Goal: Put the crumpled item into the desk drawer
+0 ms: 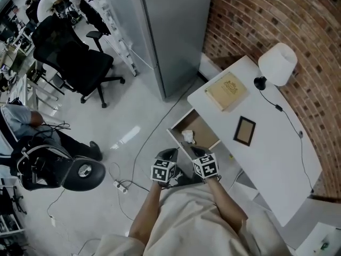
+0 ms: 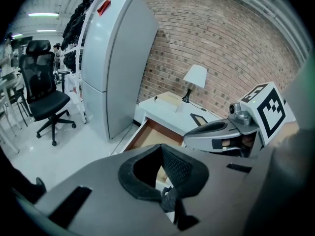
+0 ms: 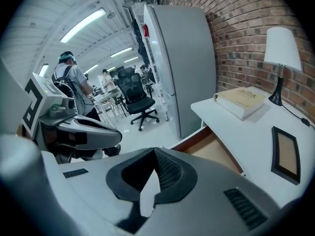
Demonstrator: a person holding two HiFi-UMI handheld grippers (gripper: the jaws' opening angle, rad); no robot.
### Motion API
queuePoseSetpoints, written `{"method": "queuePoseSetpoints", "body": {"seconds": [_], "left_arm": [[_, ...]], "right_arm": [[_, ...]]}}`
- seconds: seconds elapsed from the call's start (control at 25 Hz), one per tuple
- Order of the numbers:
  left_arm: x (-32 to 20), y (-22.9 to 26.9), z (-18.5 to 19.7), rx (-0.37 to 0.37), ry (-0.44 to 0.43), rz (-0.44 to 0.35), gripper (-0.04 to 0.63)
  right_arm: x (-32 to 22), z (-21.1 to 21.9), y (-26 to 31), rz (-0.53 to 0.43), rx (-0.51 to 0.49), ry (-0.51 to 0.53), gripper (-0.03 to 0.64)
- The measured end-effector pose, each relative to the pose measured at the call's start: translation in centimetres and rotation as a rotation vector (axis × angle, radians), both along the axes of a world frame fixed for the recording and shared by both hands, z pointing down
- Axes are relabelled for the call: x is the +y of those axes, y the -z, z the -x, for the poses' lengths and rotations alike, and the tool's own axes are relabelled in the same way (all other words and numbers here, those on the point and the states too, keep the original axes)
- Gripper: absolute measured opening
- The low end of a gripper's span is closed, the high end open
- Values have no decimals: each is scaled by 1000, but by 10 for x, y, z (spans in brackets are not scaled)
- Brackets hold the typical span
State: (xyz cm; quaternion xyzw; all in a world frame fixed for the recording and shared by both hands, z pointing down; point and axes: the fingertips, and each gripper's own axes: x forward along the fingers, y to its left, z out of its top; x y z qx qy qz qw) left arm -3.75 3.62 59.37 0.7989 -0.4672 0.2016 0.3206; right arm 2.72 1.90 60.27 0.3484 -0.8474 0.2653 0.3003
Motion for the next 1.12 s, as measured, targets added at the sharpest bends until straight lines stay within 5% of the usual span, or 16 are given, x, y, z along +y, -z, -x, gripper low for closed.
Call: {"method": "queuePoseSetpoints", "body": {"seconds": [1.12], "left_arm": [[-3, -2, -7, 19, -31, 10, 15]], "right_arm": [[-1, -25, -16, 38, 73, -37, 25]]}}
